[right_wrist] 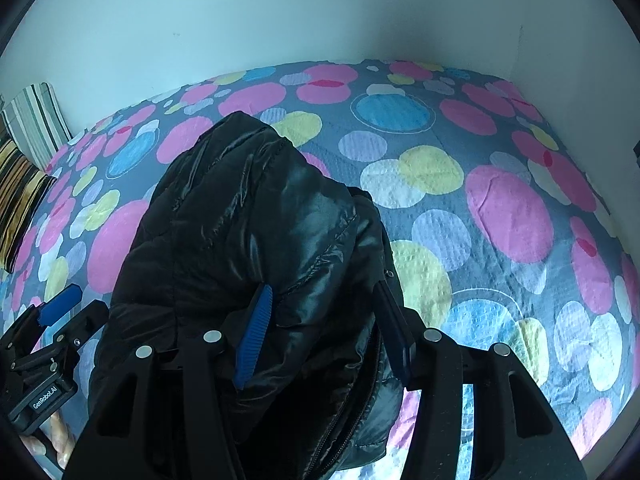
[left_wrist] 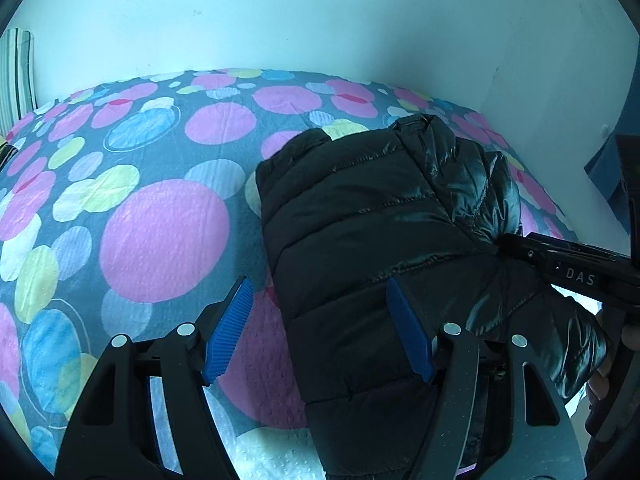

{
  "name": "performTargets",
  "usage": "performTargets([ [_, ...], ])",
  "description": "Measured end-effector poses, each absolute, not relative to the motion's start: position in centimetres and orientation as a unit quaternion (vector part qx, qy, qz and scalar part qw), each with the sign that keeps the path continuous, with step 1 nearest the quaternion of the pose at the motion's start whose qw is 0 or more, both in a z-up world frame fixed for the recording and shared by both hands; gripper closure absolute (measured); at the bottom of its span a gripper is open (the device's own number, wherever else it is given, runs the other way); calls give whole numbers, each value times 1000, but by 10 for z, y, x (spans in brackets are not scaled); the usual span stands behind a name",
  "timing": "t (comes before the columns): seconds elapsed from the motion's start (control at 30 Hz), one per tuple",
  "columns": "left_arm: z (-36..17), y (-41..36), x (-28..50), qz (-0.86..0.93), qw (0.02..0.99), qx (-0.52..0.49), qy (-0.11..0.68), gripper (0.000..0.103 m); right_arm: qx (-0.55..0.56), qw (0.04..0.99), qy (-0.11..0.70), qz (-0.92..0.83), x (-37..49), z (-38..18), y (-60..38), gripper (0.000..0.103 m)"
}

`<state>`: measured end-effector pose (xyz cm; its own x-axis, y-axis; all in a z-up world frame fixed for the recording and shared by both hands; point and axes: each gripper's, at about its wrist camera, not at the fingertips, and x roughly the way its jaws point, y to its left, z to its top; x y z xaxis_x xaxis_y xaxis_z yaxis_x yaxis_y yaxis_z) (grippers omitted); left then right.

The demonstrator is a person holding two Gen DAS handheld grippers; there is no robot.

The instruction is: Fold large clothes

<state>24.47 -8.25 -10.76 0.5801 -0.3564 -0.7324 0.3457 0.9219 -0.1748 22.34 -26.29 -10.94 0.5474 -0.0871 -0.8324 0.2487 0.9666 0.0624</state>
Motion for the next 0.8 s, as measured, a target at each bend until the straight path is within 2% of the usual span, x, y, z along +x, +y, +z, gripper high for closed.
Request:
performTargets([
  [0.37, -126, -107, 260, -223, 871, 6, 438, 32, 123, 857, 492, -89, 227, -148, -294, 50],
  [0.57, -140, -117, 273, -230, 858, 22, 458, 32, 145, 846, 506, -86, 231, -167, -305, 43],
  [0.8, -147, -127, 275, -216, 862, 44, 457, 32, 153, 843, 509, -86, 233, -178, -307, 41],
])
